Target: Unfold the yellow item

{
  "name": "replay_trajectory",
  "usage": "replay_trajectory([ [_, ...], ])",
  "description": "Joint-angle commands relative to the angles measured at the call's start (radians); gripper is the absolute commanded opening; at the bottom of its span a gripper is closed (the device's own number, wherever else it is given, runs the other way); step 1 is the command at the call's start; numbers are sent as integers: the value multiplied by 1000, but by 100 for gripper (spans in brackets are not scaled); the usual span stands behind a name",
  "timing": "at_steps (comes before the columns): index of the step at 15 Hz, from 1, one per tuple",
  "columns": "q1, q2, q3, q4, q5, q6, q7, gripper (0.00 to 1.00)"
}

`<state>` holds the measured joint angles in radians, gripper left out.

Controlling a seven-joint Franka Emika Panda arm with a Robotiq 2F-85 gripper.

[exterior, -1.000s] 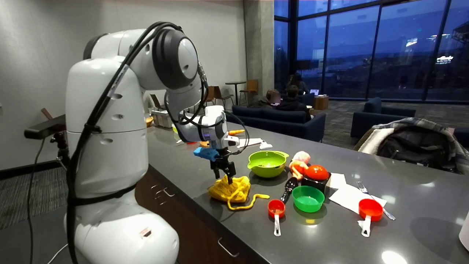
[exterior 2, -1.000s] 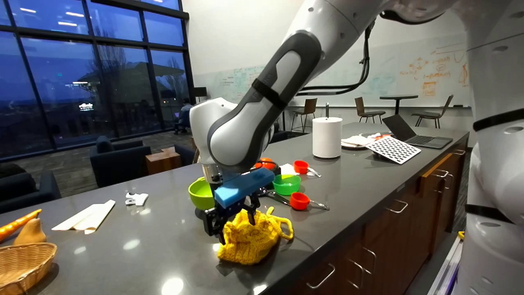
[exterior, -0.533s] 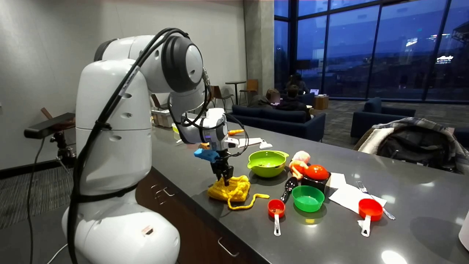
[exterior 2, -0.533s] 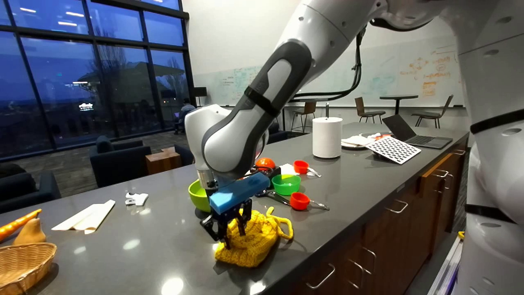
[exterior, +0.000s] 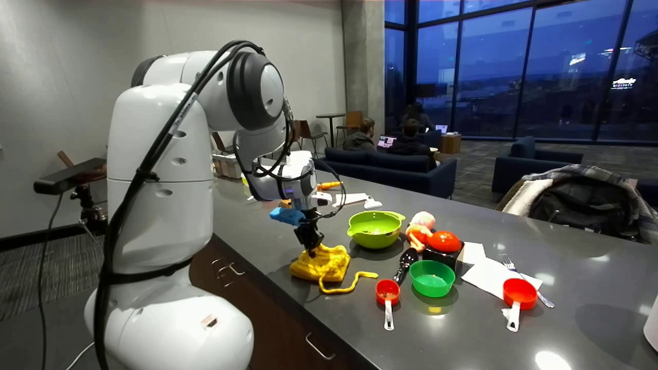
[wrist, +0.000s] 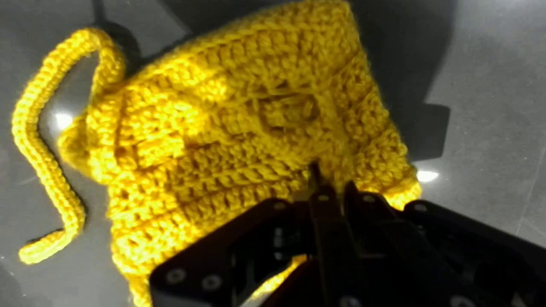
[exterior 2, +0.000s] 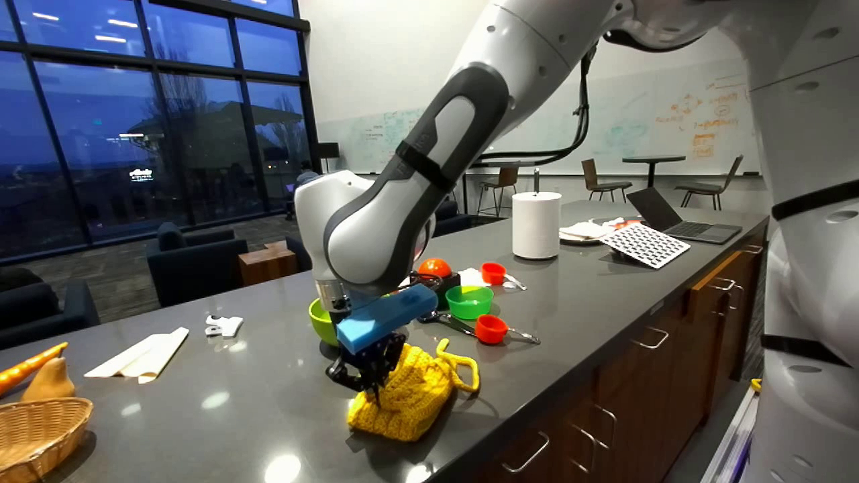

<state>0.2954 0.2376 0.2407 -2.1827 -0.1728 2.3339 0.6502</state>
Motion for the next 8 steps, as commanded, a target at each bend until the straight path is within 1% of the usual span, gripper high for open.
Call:
replay_trajectory([
  [1, 50, -16, -15, 30, -36, -45, 11, 1],
  [5, 87, -17, -12, 95, -120, -119, 5, 1],
  [8, 107, -20, -11, 134, -201, -148, -11, 1],
])
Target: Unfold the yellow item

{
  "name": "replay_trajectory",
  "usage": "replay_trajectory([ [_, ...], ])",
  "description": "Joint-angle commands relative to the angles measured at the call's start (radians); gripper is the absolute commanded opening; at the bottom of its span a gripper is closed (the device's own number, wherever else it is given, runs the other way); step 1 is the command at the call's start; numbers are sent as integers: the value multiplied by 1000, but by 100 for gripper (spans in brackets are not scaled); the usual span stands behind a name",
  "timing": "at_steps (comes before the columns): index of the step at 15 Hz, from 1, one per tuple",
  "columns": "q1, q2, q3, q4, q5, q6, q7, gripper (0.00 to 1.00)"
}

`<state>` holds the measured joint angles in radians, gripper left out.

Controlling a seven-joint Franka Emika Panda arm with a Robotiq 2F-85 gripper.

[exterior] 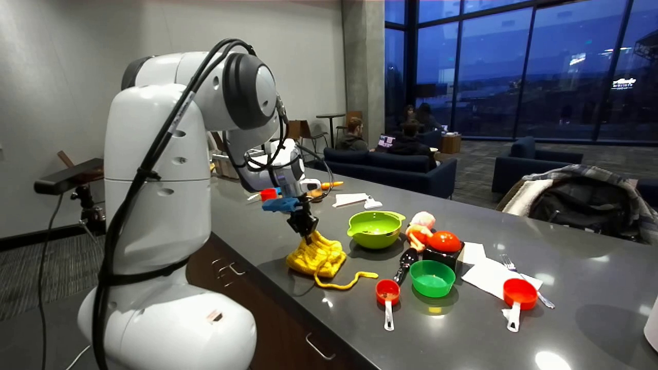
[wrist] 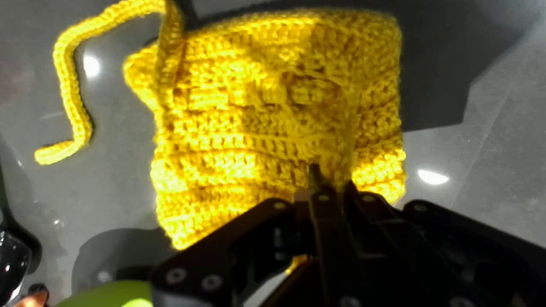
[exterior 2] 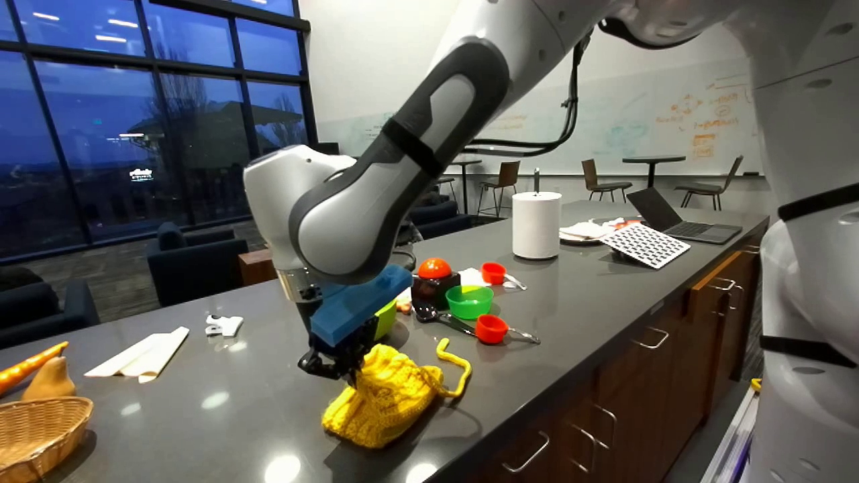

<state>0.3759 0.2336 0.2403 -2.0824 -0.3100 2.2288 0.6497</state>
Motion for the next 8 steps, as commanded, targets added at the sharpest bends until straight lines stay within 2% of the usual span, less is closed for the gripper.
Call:
replay_trajectory([
  [1, 29, -19, -10, 44, -82, -48, -11, 1],
  [8, 44, 5, -2, 152, -170, -147, -77, 1],
])
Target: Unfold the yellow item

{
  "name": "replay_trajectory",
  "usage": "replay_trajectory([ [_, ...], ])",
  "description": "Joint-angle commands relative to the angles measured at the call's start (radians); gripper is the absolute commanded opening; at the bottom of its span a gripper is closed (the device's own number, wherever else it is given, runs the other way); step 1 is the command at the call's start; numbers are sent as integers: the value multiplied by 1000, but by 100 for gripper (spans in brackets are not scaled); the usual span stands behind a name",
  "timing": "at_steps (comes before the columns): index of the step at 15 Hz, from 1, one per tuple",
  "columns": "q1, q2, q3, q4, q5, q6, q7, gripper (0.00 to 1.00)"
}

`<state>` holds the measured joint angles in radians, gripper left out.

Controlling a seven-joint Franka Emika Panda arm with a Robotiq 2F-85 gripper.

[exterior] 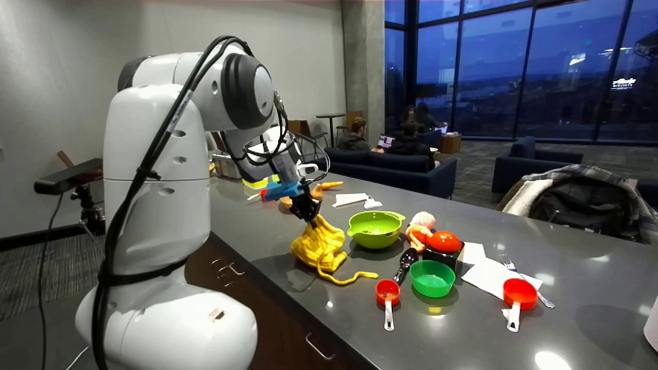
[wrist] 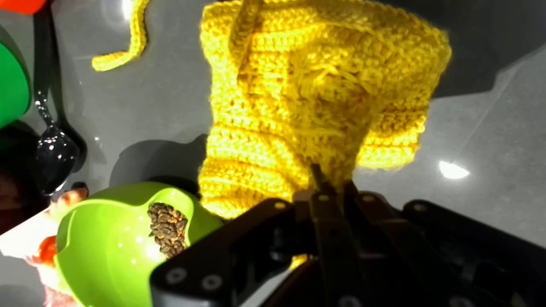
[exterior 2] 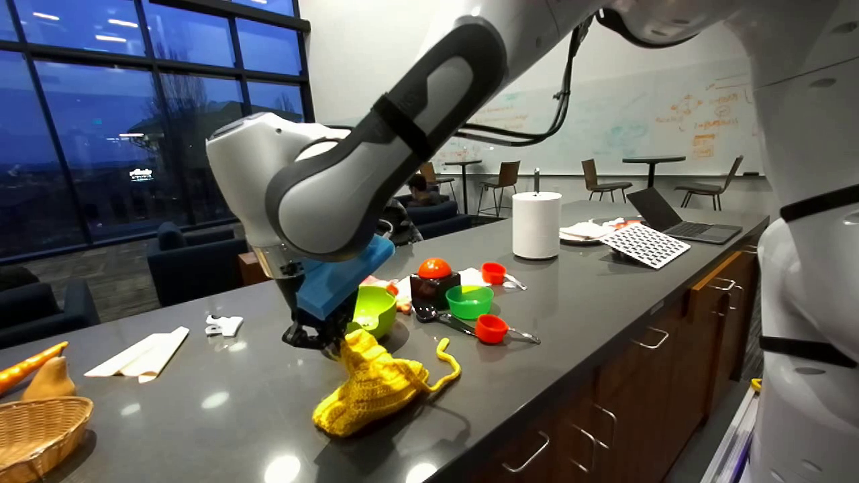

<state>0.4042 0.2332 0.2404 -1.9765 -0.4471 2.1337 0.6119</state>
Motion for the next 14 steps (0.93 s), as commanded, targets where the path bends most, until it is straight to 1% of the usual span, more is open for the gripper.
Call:
replay_trajectory([
  [1, 17, 10, 0, 58, -37, -60, -60, 1],
  [4, 24, 29, 3, 92, -46, -86, -117, 1],
  [5, 26, 28, 1, 92, -56, -77, -119, 1],
  [7, 30, 10, -8, 74, -92, -38, -73, 1],
  [11, 25, -31, -18, 25, -119, 27, 39, 1],
  [14, 20, -59, -24, 5, -133, 23, 103, 1],
])
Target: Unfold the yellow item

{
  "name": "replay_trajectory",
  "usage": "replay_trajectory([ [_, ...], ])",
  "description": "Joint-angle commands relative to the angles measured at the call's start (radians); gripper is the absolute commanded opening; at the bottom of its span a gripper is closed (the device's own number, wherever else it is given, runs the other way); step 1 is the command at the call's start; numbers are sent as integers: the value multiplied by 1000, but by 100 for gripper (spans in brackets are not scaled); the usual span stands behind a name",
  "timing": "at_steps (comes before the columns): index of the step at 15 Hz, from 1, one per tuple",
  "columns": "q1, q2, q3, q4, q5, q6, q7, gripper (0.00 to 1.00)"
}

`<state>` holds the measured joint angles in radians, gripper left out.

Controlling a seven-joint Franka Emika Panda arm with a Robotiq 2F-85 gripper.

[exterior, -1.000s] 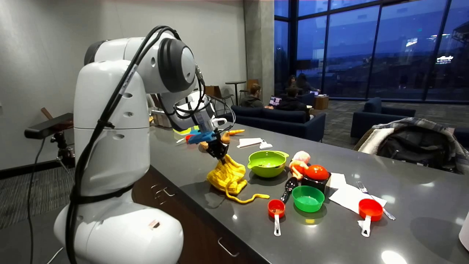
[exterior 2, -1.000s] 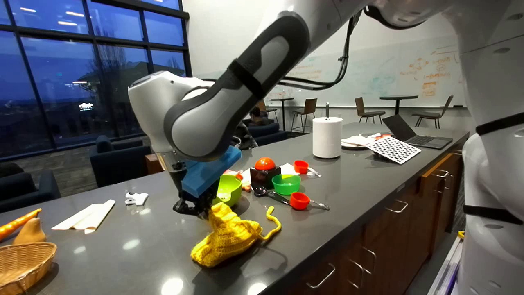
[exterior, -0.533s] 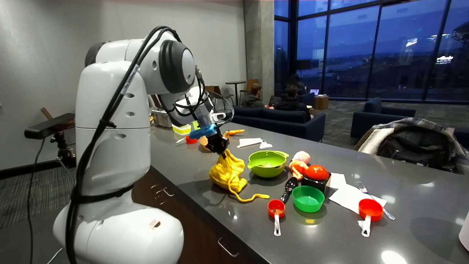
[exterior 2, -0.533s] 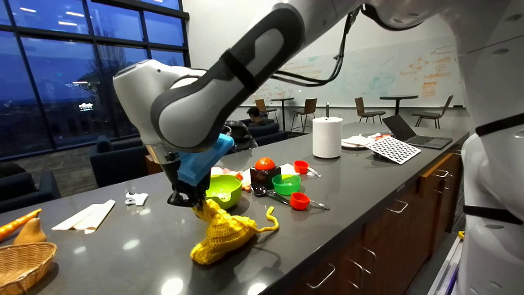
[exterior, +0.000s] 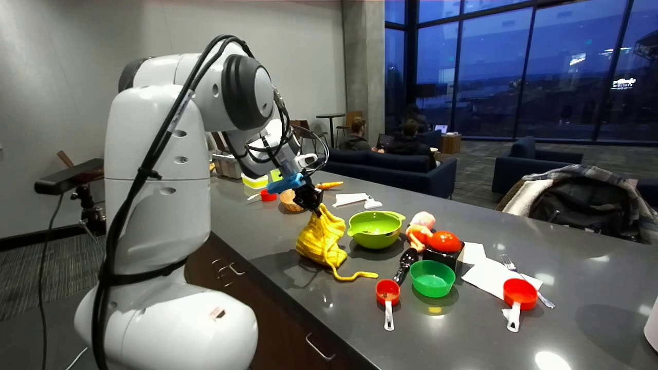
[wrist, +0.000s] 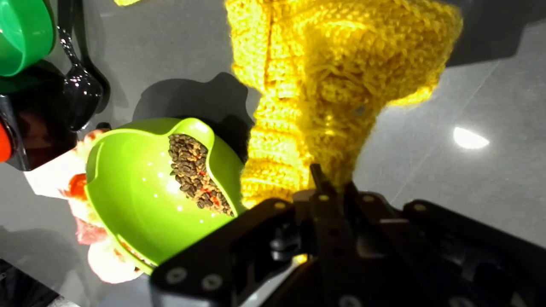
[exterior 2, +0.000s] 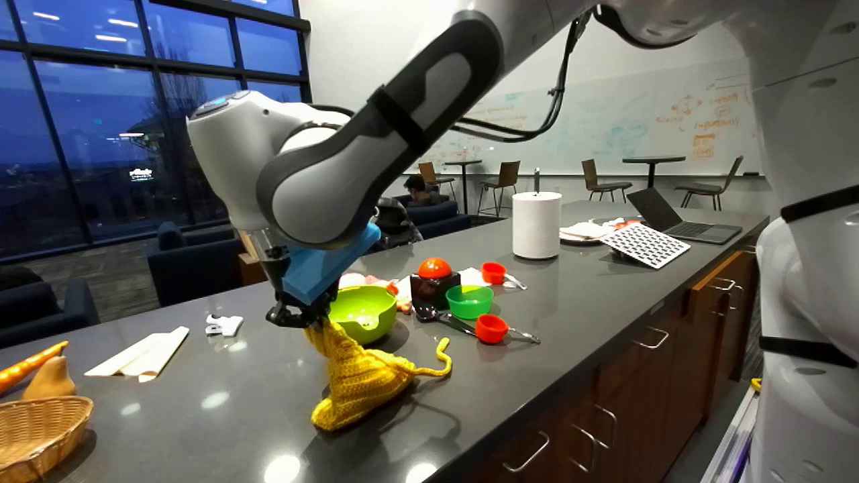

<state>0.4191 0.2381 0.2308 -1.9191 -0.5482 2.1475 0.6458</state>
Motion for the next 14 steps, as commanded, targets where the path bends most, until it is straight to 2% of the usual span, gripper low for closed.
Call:
replay_trajectory([
  [1, 3, -76, -16, -58, -34, 2, 84, 1],
  [6, -38, -191, -16, -98, -7, -72, 103, 1],
  [14, -112, -389, 21, -74, -20, -468, 76, 1],
])
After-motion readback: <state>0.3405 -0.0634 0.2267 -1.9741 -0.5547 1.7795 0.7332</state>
